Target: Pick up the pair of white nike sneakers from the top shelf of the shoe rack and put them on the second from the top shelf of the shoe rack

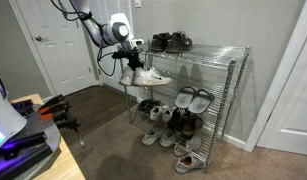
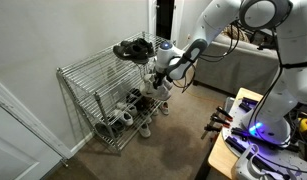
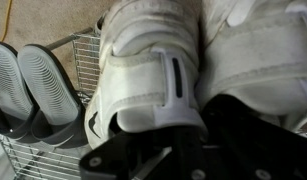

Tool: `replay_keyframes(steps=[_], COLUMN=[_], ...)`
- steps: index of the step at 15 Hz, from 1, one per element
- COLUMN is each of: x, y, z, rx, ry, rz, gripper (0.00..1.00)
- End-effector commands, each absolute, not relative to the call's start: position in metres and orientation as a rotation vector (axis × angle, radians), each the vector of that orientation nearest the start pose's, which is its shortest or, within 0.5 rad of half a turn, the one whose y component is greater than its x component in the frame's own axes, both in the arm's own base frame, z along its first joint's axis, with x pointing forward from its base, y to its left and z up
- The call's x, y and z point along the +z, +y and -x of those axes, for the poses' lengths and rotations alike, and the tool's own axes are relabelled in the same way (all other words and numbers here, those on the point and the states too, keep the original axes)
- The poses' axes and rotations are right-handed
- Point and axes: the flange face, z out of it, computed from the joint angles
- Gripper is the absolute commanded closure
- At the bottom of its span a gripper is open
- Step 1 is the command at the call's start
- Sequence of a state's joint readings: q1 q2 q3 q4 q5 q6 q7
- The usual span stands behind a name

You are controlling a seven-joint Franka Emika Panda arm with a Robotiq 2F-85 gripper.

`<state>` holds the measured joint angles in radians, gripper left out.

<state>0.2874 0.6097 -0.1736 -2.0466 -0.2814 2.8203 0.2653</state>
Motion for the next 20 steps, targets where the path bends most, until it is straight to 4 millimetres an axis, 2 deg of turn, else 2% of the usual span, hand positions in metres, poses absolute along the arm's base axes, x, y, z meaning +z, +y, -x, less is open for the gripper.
replay_keyframes(steps=[1, 4, 9, 12, 13, 14, 17, 20], x=[0.138, 0.122, 0.098, 0.083, 0.078, 0.083, 0.074, 0.077], y=[0.085, 0.085, 0.081, 0.087, 0.090, 0.100, 0.112, 0.125], z=[-0.600, -0.596, -0.591, -0.592, -0.593, -0.610, -0.617, -0.631], rx=[-0.396, -0.488, -0.830, -0.972, -0.990, -0.984, -1.023, -1.095], ry=[-0.158, -0.061, 0.069, 0.122, 0.133, 0.158, 0.196, 0.237], rz=[3.252, 3.180, 3.044, 3.000, 2.997, 2.998, 3.003, 2.995], gripper=[0.95, 0.95, 0.95, 0.95, 0.95, 0.95, 0.95, 0.95])
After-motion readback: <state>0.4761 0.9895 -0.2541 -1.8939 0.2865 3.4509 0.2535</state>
